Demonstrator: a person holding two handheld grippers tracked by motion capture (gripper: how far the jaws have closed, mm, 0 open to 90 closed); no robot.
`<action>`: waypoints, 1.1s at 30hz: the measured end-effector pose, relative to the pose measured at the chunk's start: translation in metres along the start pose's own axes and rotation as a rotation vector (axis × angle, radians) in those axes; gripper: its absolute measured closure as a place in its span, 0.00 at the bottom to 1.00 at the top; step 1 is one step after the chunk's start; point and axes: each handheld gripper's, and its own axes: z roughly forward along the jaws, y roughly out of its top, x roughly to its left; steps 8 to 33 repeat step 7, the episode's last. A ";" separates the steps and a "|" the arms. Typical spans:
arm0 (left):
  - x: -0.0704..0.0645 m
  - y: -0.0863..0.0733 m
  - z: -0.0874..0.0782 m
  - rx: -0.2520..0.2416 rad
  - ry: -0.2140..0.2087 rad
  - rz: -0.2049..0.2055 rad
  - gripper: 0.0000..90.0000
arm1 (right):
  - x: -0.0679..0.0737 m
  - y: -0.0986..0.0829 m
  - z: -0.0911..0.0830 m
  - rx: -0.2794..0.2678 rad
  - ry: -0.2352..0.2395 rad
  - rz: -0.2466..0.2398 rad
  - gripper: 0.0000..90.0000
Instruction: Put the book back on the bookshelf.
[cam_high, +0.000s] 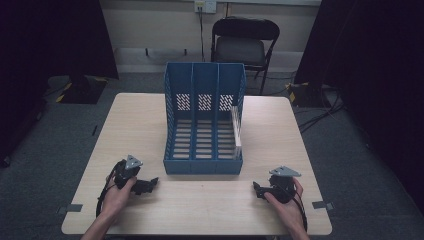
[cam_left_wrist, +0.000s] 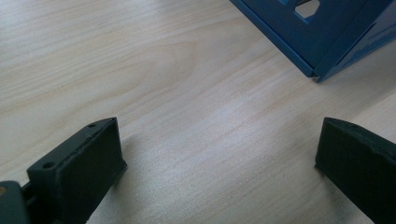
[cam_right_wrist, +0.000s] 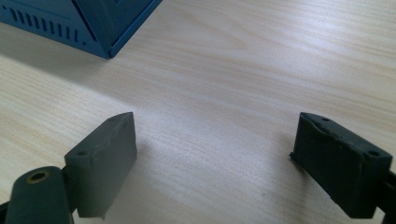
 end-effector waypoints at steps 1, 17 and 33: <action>0.000 0.000 0.000 -0.001 0.001 0.000 0.00 | 0.000 0.000 0.000 0.001 0.000 0.000 0.14; 0.000 0.000 0.000 0.000 0.001 0.001 0.00 | 0.000 0.000 0.000 0.001 -0.005 0.005 0.14; 0.000 0.000 0.000 0.000 0.001 0.001 0.00 | 0.000 0.000 0.000 0.001 -0.005 0.005 0.14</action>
